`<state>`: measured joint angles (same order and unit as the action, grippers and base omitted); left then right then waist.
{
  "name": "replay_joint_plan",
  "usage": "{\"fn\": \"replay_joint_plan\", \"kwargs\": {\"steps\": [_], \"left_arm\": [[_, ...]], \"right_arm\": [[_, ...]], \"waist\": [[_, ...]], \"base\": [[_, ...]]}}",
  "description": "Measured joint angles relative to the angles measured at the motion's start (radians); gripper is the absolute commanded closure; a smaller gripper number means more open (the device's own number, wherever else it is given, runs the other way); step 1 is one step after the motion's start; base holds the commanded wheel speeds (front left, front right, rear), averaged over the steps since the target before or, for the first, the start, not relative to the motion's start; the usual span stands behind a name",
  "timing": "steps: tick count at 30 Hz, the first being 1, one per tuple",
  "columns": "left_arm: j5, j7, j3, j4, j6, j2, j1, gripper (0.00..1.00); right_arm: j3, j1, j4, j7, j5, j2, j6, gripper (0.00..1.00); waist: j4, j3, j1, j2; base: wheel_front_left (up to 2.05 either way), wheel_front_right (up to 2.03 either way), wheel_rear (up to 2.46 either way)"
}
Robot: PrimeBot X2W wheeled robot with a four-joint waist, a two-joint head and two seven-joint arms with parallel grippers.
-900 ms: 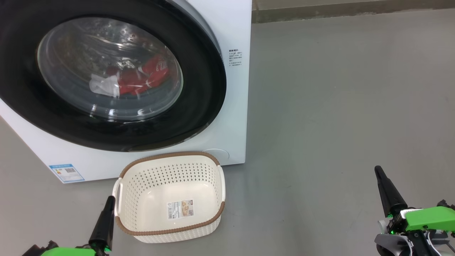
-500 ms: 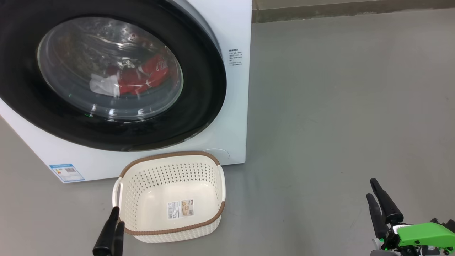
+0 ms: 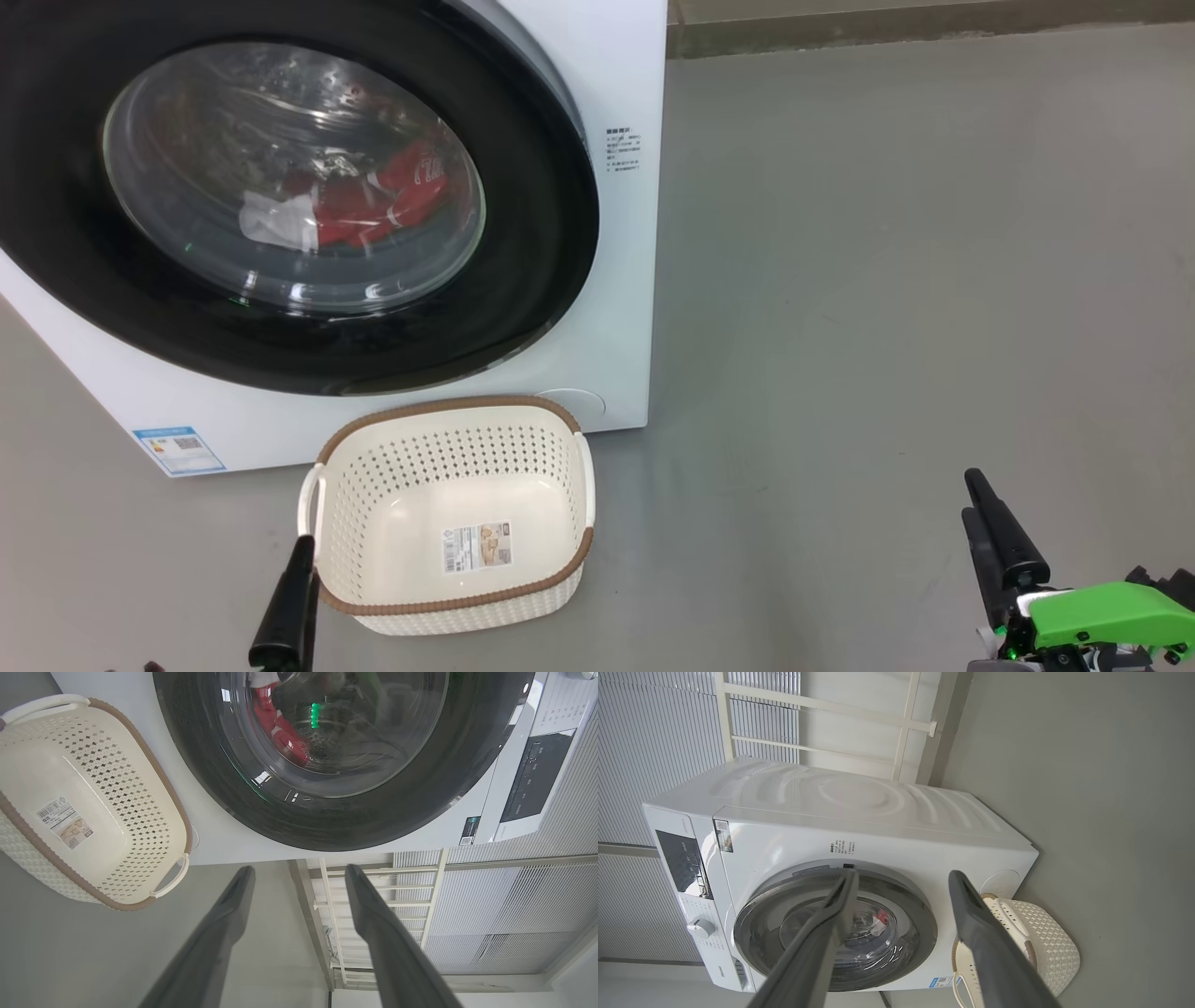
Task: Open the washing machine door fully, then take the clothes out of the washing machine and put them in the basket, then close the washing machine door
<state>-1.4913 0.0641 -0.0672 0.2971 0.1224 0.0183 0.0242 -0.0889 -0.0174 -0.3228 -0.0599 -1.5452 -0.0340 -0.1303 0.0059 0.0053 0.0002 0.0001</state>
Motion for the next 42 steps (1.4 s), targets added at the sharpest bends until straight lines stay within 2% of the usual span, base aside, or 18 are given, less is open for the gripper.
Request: {"fn": "replay_joint_plan", "kwargs": {"steps": [22, 23, 25, 42], "left_arm": [[0.329, -0.063, -0.007, -0.05, -0.003, 0.0, -0.011, 0.0], [0.469, -0.086, 0.0, -0.067, -0.027, 0.0, -0.027, 0.0], [0.528, -0.099, 0.006, -0.078, -0.036, 0.0, -0.028, 0.0], [0.741, -0.147, 0.024, -0.111, -0.072, 0.006, -0.047, 0.0]], "right_arm": [[0.027, 0.021, 0.021, 0.062, 0.315, -0.012, 0.0, 0.0], [0.038, 0.032, 0.039, 0.085, 0.425, -0.02, 0.0, 0.0], [0.043, 0.036, 0.042, 0.096, 0.474, -0.023, 0.0, 0.0], [0.075, 0.04, 0.043, 0.144, 0.656, -0.041, 0.0, 0.0]], "waist": [[0.001, 0.005, -0.0001, 0.0], [0.001, 0.006, 0.0, 0.0], [0.001, 0.005, -0.0001, 0.0], [0.011, 0.005, -0.0001, 0.0]], "base": [[0.0, 0.0, 0.0], [0.0, 0.0, 0.0], [0.0, 0.0, 0.0], [0.0, 0.0, 0.0]]}}
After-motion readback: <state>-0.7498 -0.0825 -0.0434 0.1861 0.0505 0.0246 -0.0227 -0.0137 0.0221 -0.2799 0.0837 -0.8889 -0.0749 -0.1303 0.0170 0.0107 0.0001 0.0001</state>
